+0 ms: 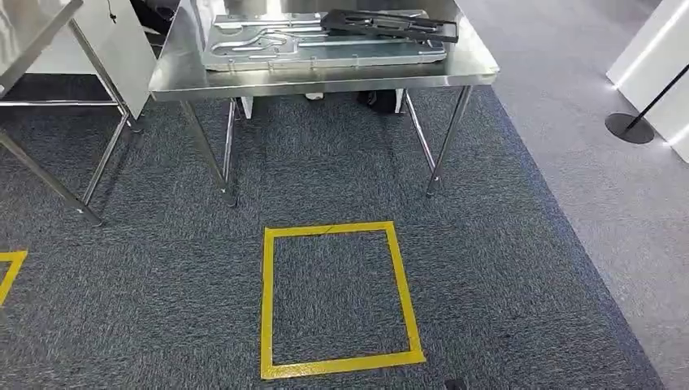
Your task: Take the parts from the cabinet and place them on the table.
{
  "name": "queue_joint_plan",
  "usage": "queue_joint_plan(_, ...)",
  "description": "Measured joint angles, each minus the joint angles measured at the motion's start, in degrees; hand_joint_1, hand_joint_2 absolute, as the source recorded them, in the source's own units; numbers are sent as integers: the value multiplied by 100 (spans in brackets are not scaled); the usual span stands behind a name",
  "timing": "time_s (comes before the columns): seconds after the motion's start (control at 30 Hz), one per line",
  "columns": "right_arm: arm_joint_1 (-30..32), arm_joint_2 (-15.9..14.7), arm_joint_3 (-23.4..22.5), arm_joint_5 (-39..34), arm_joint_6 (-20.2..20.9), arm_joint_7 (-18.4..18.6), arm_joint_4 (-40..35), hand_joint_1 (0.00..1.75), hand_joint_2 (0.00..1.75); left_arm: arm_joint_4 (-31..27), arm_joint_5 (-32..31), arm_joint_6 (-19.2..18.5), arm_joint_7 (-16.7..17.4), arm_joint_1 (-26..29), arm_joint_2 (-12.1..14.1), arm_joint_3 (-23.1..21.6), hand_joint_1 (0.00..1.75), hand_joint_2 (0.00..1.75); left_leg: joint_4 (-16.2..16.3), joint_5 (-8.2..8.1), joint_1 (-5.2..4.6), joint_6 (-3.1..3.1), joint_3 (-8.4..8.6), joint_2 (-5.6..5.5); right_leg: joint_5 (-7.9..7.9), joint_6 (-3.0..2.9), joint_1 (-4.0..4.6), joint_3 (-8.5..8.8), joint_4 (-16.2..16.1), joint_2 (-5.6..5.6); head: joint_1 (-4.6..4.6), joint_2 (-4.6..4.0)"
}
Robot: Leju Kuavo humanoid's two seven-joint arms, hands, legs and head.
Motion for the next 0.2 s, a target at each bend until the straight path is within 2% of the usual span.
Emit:
queue_joint_plan(0.03, 75, -13, 33, -63, 2, 0, 2, 0, 0, -46, 131, -13, -4, -18, 11, -74, 0, 0, -17, 26, 20, 40, -1, 15, -81, 25, -21, -6, 92, 13, 2, 0)
queue_joint_plan(0.07, 168, -13, 76, -128, 7, 0, 26, 0, 0, -133, 263, -26, -9, -59, 42, -144, 0, 0, -22, 36, 20, 71, -19, 14, -276, 46, -23, -126, 339, 14, 0, 0)
queue_joint_plan(0.13, 372, -26, 122, -227, 7, 2, 159, 0, 0, -329, 460, -41, -15, -191, 70, -249, 0, 0, -19, 49, 2, 101, -61, 11, -779, 78, -37, -588, 1295, 16, 2, 0)
queue_joint_plan(0.17, 489, -33, 148, -262, 9, 7, 249, 0, 0, -430, 534, -54, -15, -264, 81, -292, 0, 0, -15, 53, -9, 105, -78, 12, -923, 84, -37, -792, 1714, 17, 2, 0)
queue_joint_plan(0.2, 603, -37, 166, -291, 9, 9, 326, 0, 0, -525, 585, -57, -17, -338, 87, -330, 0, 0, -14, 56, -18, 105, -82, 12, -919, 79, -37, -874, 1871, 17, 0, 0)
